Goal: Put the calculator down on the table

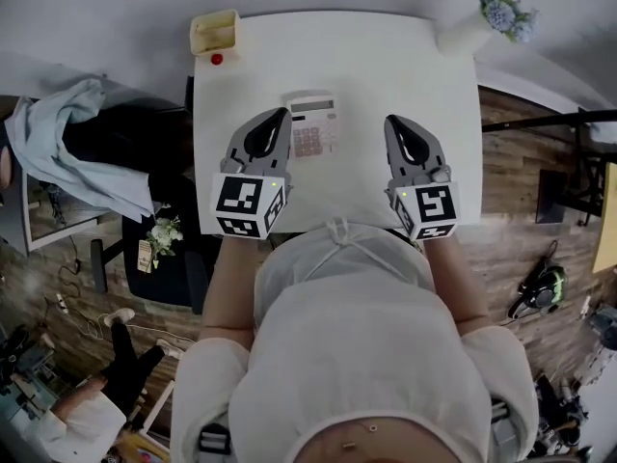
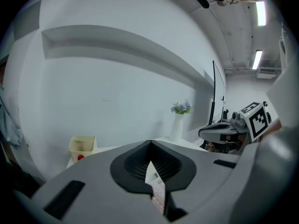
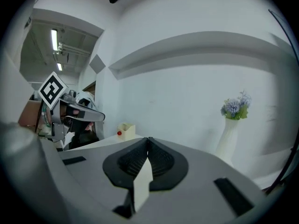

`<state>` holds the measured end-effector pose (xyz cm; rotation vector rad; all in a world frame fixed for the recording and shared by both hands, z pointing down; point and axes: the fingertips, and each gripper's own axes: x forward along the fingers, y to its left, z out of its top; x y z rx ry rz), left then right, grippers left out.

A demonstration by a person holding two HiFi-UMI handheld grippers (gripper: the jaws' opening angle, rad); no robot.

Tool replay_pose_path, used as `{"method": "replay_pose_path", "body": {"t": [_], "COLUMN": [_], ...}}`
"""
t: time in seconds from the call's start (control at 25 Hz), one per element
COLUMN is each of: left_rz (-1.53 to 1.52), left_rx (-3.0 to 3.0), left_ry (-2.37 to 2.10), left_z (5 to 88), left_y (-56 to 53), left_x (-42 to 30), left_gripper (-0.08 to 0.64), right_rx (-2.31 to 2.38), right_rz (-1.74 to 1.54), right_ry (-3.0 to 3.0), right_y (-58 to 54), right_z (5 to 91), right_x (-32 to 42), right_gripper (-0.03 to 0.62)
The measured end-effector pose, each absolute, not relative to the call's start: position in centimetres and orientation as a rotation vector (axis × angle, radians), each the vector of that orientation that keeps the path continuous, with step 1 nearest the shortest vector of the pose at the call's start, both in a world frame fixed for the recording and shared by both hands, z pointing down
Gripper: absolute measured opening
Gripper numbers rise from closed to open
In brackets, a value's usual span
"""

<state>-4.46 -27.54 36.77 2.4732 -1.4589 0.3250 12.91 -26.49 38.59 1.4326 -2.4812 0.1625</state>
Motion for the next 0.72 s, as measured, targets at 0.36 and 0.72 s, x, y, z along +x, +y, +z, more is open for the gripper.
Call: {"method": "replay_pose_path", "body": {"t": [0.36, 0.72], "left_rz": [0.175, 0.088], "left_rx": [2.681, 2.741], "left_ry": [-1.509, -1.512], "left_z": [28.5, 25.6], "left_y": [-25.6, -24.0], "left_x": [-5.1, -4.8], "left_gripper": [0.018, 0.018], "right_rx": [1.485, 1.508], "right_rz": [-0.009, -0.045], "right_ry": [-2.577, -2.621], "right_y": [-26.1, -25.2], "right_z": [31.6, 29.2], "right_x": [13.5, 14.6], "right_gripper": [0.005, 0.005]}}
